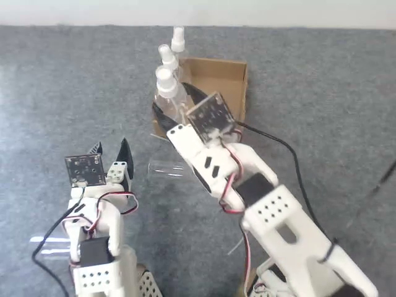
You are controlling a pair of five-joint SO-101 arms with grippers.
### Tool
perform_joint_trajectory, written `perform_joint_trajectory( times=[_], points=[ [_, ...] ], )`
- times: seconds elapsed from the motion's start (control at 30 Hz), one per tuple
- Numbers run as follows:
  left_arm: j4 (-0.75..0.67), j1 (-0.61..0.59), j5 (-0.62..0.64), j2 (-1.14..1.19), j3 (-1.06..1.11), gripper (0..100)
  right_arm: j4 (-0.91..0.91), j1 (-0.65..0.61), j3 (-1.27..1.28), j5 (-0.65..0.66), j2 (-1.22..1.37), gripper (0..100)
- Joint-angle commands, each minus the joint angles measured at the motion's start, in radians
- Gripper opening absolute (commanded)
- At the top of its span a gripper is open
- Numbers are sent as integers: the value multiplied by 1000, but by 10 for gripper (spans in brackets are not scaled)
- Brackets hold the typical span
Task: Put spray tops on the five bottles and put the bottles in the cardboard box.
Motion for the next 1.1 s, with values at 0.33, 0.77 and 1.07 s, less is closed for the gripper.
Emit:
perform_joint_trajectory(
  times=[0.33, 0.77, 1.07],
  points=[
    [-37, -6, -3, -21, -12, 181, -28, 12, -275, -6, 302, 48],
    [-37, -6, -3, -21, -12, 181, -140, 51, -250, -129, 357, 48],
    [-37, -48, -2, -21, -16, 181, -140, 64, -247, -204, 358, 48]
  ],
)
